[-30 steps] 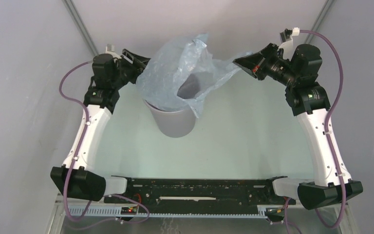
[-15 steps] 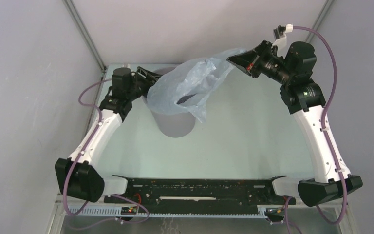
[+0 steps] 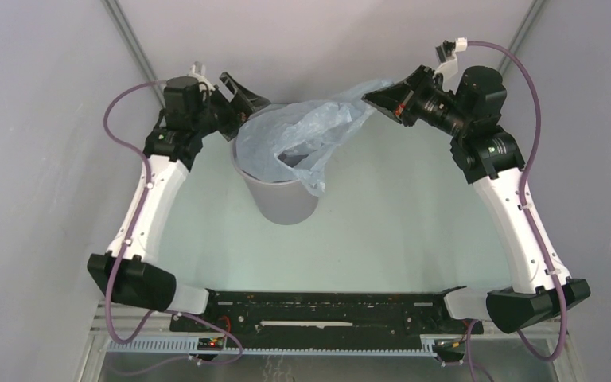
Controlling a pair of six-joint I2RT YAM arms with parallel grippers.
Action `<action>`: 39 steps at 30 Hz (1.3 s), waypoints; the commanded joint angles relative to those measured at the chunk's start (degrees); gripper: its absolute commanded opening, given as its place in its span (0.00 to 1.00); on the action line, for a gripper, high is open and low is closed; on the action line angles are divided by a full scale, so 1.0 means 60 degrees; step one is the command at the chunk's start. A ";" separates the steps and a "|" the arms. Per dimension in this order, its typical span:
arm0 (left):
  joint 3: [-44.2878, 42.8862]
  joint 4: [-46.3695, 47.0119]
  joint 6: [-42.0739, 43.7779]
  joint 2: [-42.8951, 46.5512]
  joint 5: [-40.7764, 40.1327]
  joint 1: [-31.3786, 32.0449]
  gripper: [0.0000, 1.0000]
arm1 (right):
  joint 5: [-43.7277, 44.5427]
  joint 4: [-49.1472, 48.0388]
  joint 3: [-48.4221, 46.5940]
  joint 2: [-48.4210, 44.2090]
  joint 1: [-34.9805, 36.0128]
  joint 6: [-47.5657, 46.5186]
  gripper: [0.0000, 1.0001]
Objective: Put the trash bags into the trash bin
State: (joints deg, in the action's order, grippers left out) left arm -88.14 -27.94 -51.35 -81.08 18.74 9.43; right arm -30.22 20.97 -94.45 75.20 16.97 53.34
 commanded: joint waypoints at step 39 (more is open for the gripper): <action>0.5748 0.4950 -0.3781 0.1483 0.1654 0.1212 0.83 | -0.0459 0.1094 0.0683 -0.0987 -0.1187 -0.1178 0.00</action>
State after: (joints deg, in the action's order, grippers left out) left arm -54.59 -1.08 -71.44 -74.13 28.08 13.37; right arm -32.47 26.02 -91.81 72.99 10.46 49.41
